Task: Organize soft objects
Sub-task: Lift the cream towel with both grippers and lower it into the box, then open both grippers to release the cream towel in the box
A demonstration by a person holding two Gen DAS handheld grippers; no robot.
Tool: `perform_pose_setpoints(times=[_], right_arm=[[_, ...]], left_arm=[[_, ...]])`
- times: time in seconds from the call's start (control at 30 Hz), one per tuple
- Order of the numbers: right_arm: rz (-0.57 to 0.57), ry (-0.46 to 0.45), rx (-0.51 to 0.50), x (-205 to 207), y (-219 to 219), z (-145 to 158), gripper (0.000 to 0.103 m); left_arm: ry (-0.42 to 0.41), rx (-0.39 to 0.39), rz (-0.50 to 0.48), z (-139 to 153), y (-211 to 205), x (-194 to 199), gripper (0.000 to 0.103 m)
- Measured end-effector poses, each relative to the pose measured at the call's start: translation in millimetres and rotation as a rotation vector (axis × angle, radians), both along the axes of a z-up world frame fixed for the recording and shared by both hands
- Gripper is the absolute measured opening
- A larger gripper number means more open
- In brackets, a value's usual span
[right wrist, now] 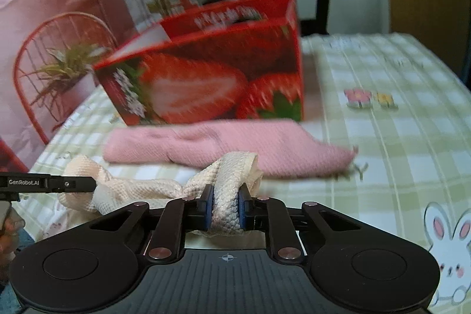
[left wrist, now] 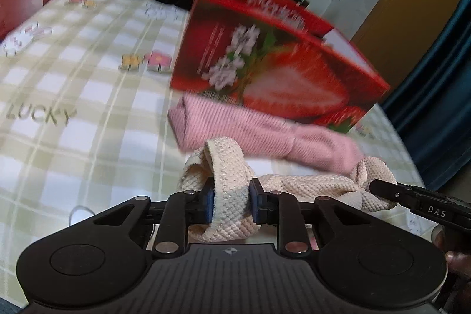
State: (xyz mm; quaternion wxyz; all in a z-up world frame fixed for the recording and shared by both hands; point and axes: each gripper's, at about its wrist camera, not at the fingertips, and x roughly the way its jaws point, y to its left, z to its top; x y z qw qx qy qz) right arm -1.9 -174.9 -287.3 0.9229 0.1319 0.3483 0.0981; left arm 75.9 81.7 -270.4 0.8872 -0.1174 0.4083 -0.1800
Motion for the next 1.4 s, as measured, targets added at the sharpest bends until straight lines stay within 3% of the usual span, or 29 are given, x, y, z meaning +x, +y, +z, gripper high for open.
perform_pose_setpoints(times=[0.3, 0.6, 0.73, 0.97, 1.13, 1.4], right_arm=[[0.015, -0.162, -0.013, 23, -13, 67, 0.015], [0.042, -0.249, -0.177, 113, -17, 115, 0.015], [0.046, -0.221, -0.26, 152, -13, 109, 0.015], [0.131, -0.106, -0.378, 194, 10, 75, 0.015], [0.158, -0.039, -0.378, 208, 16, 59, 0.015], [0.156, -0.011, -0.361, 214, 15, 49, 0.015]], left_arm=[[-0.161, -0.009, -0.014, 81, -4, 19, 0.025], [-0.301, 0.144, -0.027, 137, -45, 100, 0.025], [-0.241, 0.171, -0.038, 130, -61, 138, 0.025], [-0.115, 0.274, -0.115, 88, -85, 171, 0.025], [-0.04, 0.291, -0.131, 69, -87, 181, 0.025], [-0.02, 0.3, -0.137, 63, -88, 190, 0.025]])
